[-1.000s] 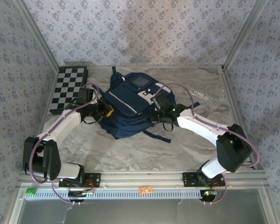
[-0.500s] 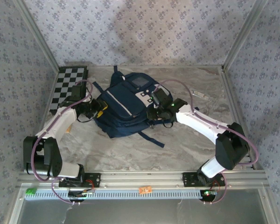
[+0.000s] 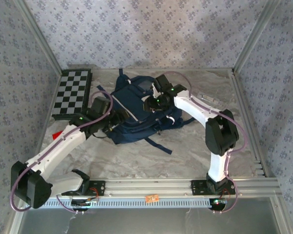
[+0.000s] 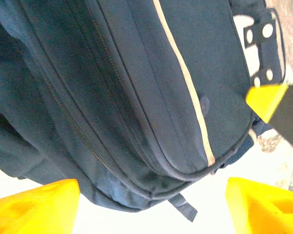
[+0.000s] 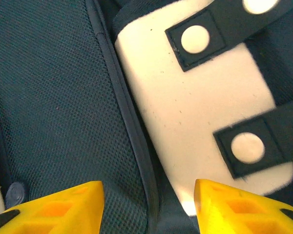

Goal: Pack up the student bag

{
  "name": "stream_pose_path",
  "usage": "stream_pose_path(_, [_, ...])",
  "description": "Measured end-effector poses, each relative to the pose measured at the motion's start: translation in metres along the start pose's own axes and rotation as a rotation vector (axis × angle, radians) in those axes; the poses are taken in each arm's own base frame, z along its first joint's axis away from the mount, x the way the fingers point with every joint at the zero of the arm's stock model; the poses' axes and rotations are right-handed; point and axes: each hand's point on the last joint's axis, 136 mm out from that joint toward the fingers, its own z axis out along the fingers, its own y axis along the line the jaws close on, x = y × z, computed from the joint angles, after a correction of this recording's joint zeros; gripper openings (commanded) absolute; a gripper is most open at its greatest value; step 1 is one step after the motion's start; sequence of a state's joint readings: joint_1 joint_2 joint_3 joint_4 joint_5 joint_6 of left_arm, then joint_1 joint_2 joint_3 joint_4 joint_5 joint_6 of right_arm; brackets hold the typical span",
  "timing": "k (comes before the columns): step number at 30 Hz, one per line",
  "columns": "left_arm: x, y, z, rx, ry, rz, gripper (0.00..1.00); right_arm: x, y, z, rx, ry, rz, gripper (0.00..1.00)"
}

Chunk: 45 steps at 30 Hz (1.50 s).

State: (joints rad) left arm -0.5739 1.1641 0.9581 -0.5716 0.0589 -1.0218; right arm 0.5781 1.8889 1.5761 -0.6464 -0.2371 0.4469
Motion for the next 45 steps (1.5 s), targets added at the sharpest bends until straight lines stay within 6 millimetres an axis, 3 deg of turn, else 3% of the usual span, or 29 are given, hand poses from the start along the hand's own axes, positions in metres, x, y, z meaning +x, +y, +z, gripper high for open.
stream_pose_path(2, [0.012,-0.005,0.006,-0.016,0.002,0.022,0.85,0.001,0.001,0.006,-0.016,0.024,-0.006,0.24])
stream_pose_path(5, [0.021,-0.011,0.019,-0.035,-0.011,0.055,0.87,0.004,0.006,0.007,-0.043,0.041,-0.009,0.19])
stream_pose_path(8, [0.023,-0.011,0.025,-0.082,-0.053,0.094,0.90,0.005,0.010,0.008,-0.066,0.042,0.007,0.01])
stream_pose_path(12, [0.020,-0.016,0.020,-0.114,-0.105,0.114,0.99,0.011,0.021,0.005,-0.126,0.029,0.066,0.00])
stream_pose_path(18, [0.027,-0.023,0.011,-0.149,-0.145,0.137,1.00,0.013,0.045,-0.004,-0.186,-0.007,0.156,0.00])
stream_pose_path(29, [0.047,-0.019,0.034,-0.298,-0.166,0.169,1.00,0.018,0.055,-0.001,-0.216,-0.011,0.253,0.00])
stream_pose_path(37, [0.042,-0.006,0.045,-0.374,-0.204,0.136,1.00,0.014,0.057,-0.001,-0.229,-0.024,0.280,0.00])
stream_pose_path(45, [0.020,0.001,0.042,-0.403,-0.301,0.078,0.99,0.008,0.063,-0.001,-0.258,-0.047,0.292,0.00])
